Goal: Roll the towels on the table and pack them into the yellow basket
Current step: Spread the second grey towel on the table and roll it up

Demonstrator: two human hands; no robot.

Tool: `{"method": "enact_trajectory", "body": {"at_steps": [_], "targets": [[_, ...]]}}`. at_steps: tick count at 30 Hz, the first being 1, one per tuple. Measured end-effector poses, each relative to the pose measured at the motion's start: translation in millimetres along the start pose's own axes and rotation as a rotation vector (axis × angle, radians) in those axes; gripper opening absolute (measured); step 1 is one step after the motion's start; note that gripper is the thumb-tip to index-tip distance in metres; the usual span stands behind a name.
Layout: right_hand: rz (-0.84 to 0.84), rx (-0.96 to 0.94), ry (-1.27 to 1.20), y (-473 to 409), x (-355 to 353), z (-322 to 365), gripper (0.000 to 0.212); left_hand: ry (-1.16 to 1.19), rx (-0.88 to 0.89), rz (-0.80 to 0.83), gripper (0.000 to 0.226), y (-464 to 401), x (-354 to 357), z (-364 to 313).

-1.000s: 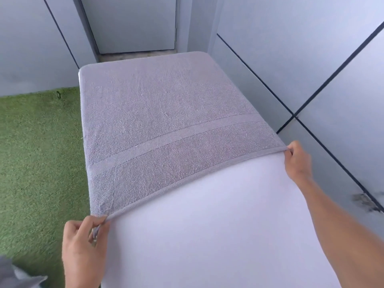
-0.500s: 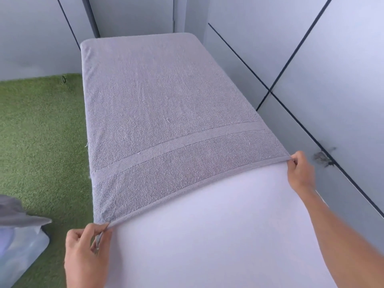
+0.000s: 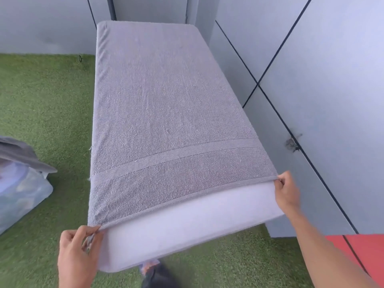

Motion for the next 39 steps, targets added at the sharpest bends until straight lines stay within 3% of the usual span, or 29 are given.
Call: {"method": "enact_trajectory", "body": {"at_steps": [5,9,13,19,24,25,27,30,34,39], "targets": [[0.171,-0.090,0.182,1.0,-18.0,-4.2,0.007,-0.091,0.015,0.075,0.020,7.7,-12.0,-15.4],[0.147,-0.336,0.338,7.3,-22.2,12.6,0.025,-0.410,0.260,0.059,0.038,9.7,-3.8,-42.7],[0.173,-0.486,0.334,9.7,-14.3,19.7,0.032,-0.428,0.468,0.073,0.028,18.0,24.5,-77.7],[0.185,-0.633,0.171,4.3,-11.9,13.8,0.011,-0.368,0.402,0.094,0.024,35.2,45.3,-97.4],[0.284,-0.750,0.106,-2.0,-21.9,-0.7,0.021,-0.368,0.364,0.132,0.019,49.1,29.5,-86.6],[0.298,-0.740,0.098,-4.8,-22.1,-2.6,0.016,-0.375,0.373,0.145,0.014,49.1,28.7,-85.7],[0.332,-0.656,0.104,-9.0,-22.0,-6.2,0.023,-0.395,0.375,0.175,0.028,47.9,26.4,-82.6],[0.307,-0.542,0.115,-15.6,-28.4,-13.7,0.029,-0.366,0.257,0.161,0.037,36.4,13.6,-78.6],[0.285,-0.564,0.090,-17.2,-38.1,-19.6,0.017,-0.348,0.308,0.149,0.030,26.2,7.7,-71.1],[0.329,-0.619,0.074,-10.8,-40.3,-19.0,0.017,-0.349,0.340,0.205,0.036,22.6,-9.8,-51.8]]}}
Point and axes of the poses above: each hand's wrist, its own y-axis away from the middle knuckle, its own x-axis out of the palm, z = x × y, the point moved 2 cm from there along -y, towards the middle knuckle, and after that the axes turned 10 degrees about -z, right-handed, at the moved point
